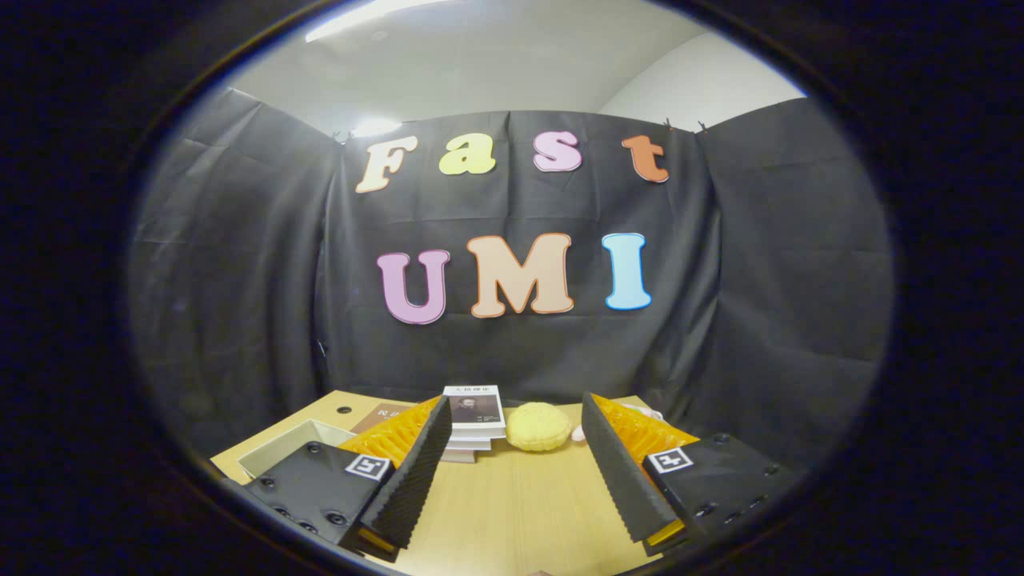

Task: Open the storage box then place both shoes into the box .Put the left shoe in first, then the right shoe, with the right side of both shoes facing outward in a uniform manner.

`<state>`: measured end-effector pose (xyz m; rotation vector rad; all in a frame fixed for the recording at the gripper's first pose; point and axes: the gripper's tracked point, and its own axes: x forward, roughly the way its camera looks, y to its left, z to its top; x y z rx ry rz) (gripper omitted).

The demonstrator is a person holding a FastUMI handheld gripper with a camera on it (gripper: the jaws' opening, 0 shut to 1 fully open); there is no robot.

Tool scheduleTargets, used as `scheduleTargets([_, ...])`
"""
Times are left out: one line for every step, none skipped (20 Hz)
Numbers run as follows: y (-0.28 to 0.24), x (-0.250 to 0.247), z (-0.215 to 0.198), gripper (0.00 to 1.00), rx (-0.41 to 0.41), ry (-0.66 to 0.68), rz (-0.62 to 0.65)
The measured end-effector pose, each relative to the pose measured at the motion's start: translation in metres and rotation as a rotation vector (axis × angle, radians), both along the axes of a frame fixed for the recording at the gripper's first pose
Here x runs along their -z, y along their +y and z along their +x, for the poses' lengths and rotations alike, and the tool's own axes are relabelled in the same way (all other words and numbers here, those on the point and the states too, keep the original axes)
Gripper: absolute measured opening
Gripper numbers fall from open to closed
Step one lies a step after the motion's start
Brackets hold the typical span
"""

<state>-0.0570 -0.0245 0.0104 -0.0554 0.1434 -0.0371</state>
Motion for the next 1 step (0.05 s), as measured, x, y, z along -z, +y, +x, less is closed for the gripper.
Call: scheduleTargets([0.0009,-0.0003,0.0013,1.0,-0.001,-0.003,-0.001])
